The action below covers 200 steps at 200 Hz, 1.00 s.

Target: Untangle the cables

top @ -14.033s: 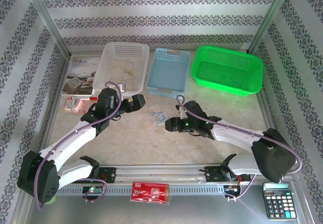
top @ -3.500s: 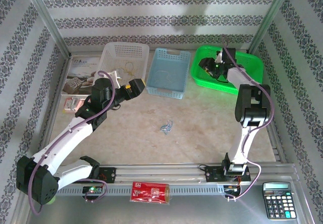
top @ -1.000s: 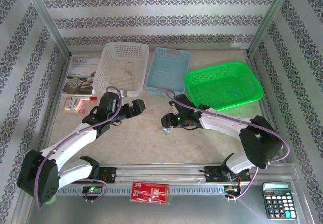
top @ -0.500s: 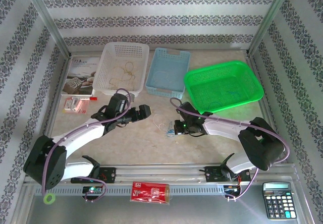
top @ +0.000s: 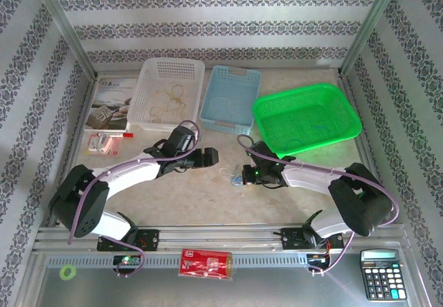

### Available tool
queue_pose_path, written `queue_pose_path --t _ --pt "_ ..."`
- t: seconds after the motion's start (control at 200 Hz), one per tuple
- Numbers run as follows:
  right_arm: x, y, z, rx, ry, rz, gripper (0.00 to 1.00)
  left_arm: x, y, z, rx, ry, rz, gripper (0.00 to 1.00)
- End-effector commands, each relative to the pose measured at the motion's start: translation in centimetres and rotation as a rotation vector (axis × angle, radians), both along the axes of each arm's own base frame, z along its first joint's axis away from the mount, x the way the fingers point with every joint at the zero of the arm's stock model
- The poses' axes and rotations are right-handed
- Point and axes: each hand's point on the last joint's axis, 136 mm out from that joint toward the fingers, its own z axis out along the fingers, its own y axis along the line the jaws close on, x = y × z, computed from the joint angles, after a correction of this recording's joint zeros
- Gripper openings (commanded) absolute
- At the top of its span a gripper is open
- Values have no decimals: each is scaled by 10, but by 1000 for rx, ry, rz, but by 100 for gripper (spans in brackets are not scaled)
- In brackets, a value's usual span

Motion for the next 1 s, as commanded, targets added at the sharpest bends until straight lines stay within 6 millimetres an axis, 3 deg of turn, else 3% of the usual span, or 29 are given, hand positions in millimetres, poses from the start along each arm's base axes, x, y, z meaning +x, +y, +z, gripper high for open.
queue_pose_path --t 0.0,0.325,0.784,0.994 --pt "4 -6 2 -5 -33 -17 1 5 6 -5 168 -27 -26 75" --pt "3 -8 2 -6 -39 -15 1 9 -4 -36 415 7 -105 48" --pt "2 -9 2 -7 -46 -11 1 16 -18 -53 450 29 -114 43" --pt "3 -10 3 -3 -48 -11 1 18 -22 -60 473 39 -125 30"
